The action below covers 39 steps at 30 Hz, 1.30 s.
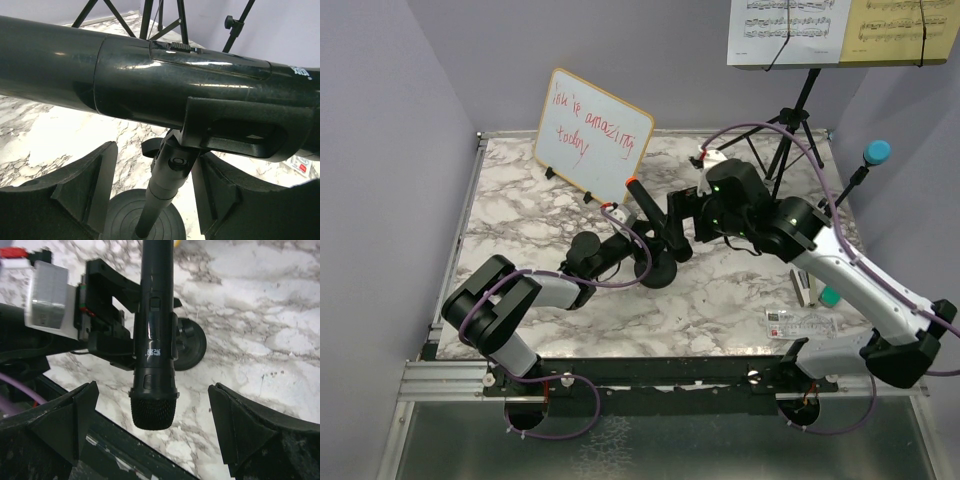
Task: Pack up the instrument practice props
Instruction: Press the microphone stand with the microphone at the microphone stand, then remove the microphone from the microphone stand.
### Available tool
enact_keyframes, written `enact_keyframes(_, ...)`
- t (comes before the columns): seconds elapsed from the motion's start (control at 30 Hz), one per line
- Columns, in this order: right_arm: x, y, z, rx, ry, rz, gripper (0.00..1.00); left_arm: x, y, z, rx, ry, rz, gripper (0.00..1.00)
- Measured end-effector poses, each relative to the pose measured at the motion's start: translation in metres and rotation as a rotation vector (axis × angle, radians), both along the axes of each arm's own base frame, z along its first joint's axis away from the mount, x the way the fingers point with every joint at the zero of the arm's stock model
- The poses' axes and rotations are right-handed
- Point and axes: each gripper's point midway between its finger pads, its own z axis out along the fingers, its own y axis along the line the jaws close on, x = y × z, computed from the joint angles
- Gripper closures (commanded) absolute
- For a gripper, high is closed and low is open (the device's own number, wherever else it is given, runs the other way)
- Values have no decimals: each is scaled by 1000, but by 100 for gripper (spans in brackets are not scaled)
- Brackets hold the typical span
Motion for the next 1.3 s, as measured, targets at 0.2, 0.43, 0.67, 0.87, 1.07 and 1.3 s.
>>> enact_keyframes(0.2, 3, 9, -22, -91, 89, 21, 9, 0, 0, 0, 5, -6, -2, 36)
enact_keyframes(0.43, 2, 10, -48, -168, 161, 61, 22, -1, -1, 0, 6, -9, -3, 36)
enact_keyframes(0.67, -1, 12, -56, -195, 176, 117, 38, -1, -1, 0, 8, -13, -3, 36)
enact_keyframes(0.87, -3, 9, -65, -220, 185, 142, 43, -1, -1, 1, 11, -22, -4, 35)
enact_keyframes(1.07, -7, 9, -70, -228, 196, 172, 36, -2, -2, 2, 11, -32, -9, 34)
enact_keyframes(1.3, -6, 8, -73, -236, 194, 184, 36, -2, -2, 5, 7, -48, -12, 34)
